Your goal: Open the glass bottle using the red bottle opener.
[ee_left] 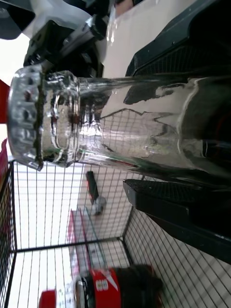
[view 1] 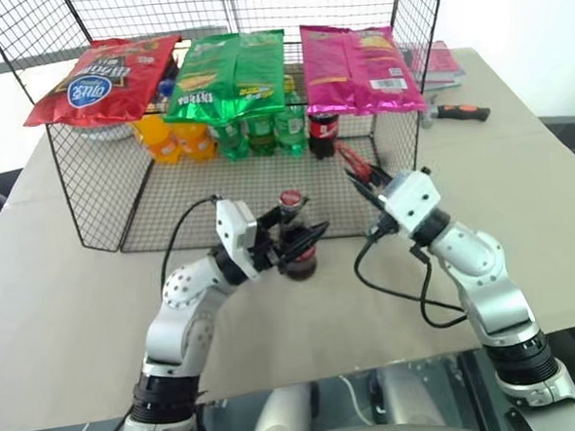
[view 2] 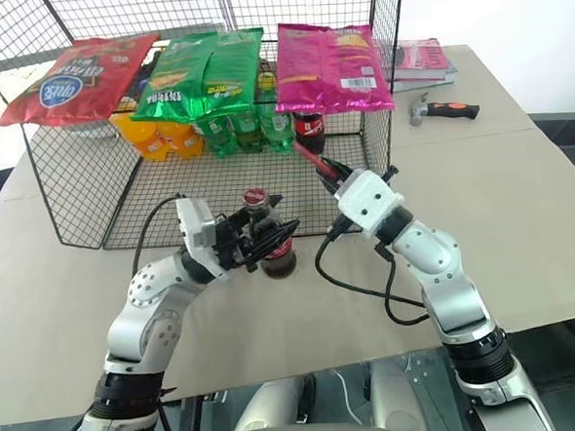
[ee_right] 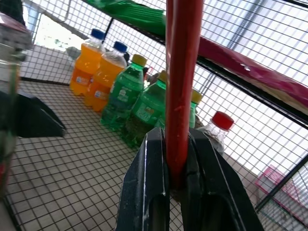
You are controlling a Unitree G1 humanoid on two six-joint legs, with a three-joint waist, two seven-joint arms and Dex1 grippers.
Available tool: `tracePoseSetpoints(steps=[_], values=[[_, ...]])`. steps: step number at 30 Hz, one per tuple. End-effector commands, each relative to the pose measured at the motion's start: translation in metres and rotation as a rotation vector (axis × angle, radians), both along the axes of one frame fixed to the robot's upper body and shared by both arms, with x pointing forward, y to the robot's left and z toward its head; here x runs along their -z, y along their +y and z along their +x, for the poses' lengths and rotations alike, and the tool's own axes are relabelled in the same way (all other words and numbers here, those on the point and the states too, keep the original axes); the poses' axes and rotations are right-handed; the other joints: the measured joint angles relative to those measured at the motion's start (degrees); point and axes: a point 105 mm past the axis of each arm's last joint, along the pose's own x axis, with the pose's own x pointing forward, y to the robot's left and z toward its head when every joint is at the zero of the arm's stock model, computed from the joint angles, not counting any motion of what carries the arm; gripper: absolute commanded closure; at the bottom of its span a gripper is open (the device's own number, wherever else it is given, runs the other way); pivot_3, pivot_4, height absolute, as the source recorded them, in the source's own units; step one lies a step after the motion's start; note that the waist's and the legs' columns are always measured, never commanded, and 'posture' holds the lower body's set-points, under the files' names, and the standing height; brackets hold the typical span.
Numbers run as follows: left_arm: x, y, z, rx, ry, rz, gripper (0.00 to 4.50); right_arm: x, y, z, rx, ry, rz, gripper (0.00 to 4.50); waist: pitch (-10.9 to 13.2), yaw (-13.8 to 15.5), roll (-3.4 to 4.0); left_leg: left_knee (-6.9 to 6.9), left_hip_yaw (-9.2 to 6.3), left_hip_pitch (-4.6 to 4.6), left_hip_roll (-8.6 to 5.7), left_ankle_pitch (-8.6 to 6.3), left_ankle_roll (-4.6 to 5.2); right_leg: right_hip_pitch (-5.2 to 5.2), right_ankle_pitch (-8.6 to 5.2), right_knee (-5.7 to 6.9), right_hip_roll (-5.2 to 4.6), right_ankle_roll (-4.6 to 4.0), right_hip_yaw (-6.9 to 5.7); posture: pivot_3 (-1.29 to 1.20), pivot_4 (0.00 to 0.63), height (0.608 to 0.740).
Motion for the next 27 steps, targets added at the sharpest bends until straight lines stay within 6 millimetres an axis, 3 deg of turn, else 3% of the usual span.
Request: tracePoseSetpoints(steps=[1,10,22,27], values=[[-0.013,-0.008,-0.003,0.034,-0.08,-0.023,2.23,-0.009,0.009,-0.003,-0.019,-0.068,-0.074,4.5,0.0,0.0,0.0,0.0,0.0,0.0,0.0,0.0,0.0,0.0,0.0,0.0,0.0,0.0,0.0,0.0,0.15,0.74],[-0.009,-0.013,0.003,0.014,-0.109,-0.026,2.23,0.013,0.022,0.003,-0.026,-0.088,-0.294,4.5,0.0,0.3,0.0,0.03,-0.02,0.0,-0.02,0.0,0.0,0.05,0.0,-0.01,-0.03,0.0,-0.05,0.0,0.15,0.74],[-0.01,-0.023,0.017,-0.016,-0.137,-0.041,2.23,0.022,0.034,0.002,-0.042,-0.161,-0.408,4.5,0.0,1.6,0.04,0.13,-0.28,0.22,-0.05,0.01,0.0,0.52,0.0,-0.18,-0.03,0.0,-0.31,0.0,0.15,0.74],[-0.01,-0.026,0.022,-0.033,-0.135,-0.051,2.23,0.029,0.039,0.003,-0.033,-0.195,-0.428,4.5,0.0,1.6,0.06,0.1,-0.43,0.77,-0.06,-0.09,0.17,1.13,-0.01,-0.32,-0.03,0.01,-0.44,0.0,0.15,0.74]])
